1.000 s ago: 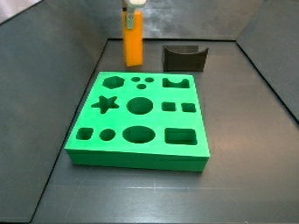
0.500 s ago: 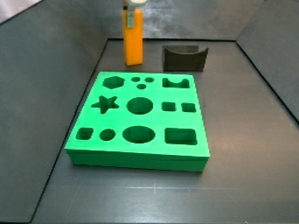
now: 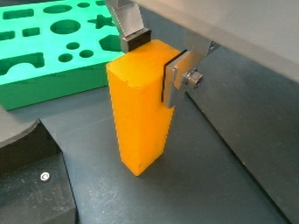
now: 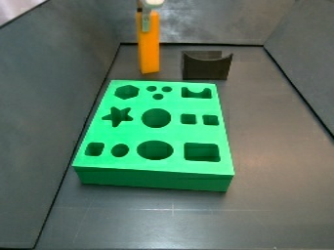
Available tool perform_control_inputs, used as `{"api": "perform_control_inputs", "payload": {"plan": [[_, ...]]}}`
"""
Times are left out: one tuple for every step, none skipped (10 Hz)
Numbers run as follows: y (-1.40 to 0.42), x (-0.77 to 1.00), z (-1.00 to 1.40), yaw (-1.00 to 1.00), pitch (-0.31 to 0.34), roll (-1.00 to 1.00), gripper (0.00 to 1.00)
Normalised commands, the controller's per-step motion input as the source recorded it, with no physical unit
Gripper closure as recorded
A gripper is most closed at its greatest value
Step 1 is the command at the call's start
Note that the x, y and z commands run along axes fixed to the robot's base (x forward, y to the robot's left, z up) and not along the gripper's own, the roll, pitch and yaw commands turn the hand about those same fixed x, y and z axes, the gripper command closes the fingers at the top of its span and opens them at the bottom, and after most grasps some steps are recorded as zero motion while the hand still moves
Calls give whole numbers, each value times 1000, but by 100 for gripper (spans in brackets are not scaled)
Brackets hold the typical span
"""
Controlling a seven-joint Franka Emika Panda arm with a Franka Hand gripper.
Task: Pick up the rectangle object. Move up. Move to above the board. Insert the rectangle object.
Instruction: Move up.
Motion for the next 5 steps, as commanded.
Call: {"api": "perform_control_inputs", "payload": {"plan": [[-11,27,813,14,2,3,100],[-6,16,696,14,25,9,100],[3,14,495,11,50,20,100],[6,13,390,11,61,25,100],[9,15,228,9,74,33,100]]}}
